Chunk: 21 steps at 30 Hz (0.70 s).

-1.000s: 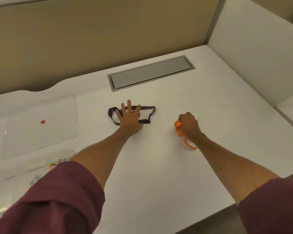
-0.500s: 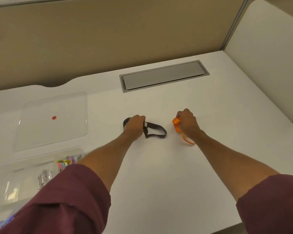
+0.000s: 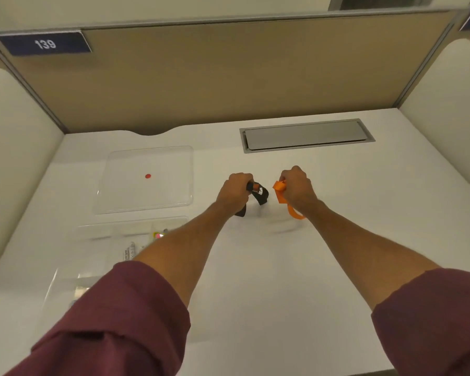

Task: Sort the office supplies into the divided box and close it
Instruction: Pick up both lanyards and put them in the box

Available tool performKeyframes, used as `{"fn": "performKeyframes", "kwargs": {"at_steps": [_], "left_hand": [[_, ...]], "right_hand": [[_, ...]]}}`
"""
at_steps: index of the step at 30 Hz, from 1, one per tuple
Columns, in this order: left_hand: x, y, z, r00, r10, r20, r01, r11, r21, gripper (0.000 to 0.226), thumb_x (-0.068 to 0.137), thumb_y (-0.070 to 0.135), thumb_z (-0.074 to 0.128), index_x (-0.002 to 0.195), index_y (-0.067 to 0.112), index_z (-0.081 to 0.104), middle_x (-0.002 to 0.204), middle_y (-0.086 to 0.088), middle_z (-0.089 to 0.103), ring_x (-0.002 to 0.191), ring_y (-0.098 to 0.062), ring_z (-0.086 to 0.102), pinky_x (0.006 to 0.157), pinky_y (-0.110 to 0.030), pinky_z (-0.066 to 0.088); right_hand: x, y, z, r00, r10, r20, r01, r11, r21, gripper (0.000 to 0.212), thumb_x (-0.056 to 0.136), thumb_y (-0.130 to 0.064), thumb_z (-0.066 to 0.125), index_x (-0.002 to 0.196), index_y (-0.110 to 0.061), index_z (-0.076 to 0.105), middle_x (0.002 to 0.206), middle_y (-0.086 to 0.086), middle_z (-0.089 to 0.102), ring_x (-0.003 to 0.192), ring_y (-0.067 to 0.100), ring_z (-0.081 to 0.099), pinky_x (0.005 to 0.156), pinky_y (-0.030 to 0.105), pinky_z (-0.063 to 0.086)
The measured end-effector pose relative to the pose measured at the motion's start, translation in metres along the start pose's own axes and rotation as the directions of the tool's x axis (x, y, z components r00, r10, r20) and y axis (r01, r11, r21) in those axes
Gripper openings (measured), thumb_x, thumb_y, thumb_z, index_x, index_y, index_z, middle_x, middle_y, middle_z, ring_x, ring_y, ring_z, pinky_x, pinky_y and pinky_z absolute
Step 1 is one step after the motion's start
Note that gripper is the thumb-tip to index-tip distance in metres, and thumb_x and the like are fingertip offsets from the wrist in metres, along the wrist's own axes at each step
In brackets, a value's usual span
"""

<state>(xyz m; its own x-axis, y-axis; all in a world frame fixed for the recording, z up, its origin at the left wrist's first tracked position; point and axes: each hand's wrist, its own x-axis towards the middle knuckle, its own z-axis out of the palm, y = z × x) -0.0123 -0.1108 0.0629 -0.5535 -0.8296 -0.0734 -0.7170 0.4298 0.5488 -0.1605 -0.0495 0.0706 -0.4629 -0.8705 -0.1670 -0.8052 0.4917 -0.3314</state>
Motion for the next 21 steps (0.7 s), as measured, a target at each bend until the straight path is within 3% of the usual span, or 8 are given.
{"fn": "performKeyframes", "kwargs": {"at_steps": [6,12,21], "left_hand": [[-0.049,-0.046,-0.075,0.99,0.085,-0.111,-0.091,0.995,-0.049,0.012,0.091,0.005,0.057,0.099,-0.001,0.064,0.099,-0.019,0.067,0.084,-0.024,0.057,0.079,-0.029,0.045],[-0.108,-0.112,-0.141,0.966,0.13,-0.221,-0.141,0.989,-0.033,0.012,0.088,0.002,0.059,0.097,-0.004,0.065,0.093,-0.021,0.068,0.087,-0.032,0.061,0.081,-0.039,0.049],[-0.181,-0.214,-0.195,0.957,0.066,-0.284,-0.076,0.997,-0.024,0.012,0.085,0.002,0.063,0.097,0.001,0.065,0.091,-0.016,0.068,0.08,-0.023,0.057,0.075,-0.027,0.044]], "right_hand": [[-0.024,-0.085,0.006,0.997,-0.065,-0.037,0.067,0.997,0.044,0.035,0.086,-0.024,0.069,0.113,-0.003,0.062,0.119,0.018,0.055,0.099,0.031,0.061,0.081,0.028,0.045],[-0.057,-0.17,0.024,0.985,-0.165,-0.053,0.167,0.985,0.031,0.035,0.085,-0.023,0.07,0.113,-0.003,0.062,0.119,0.018,0.054,0.099,0.03,0.062,0.084,0.03,0.048],[-0.102,-0.271,0.062,0.956,-0.282,-0.08,0.284,0.958,0.025,0.033,0.086,-0.023,0.069,0.112,-0.003,0.062,0.12,0.017,0.054,0.099,0.028,0.062,0.085,0.031,0.05]]}}
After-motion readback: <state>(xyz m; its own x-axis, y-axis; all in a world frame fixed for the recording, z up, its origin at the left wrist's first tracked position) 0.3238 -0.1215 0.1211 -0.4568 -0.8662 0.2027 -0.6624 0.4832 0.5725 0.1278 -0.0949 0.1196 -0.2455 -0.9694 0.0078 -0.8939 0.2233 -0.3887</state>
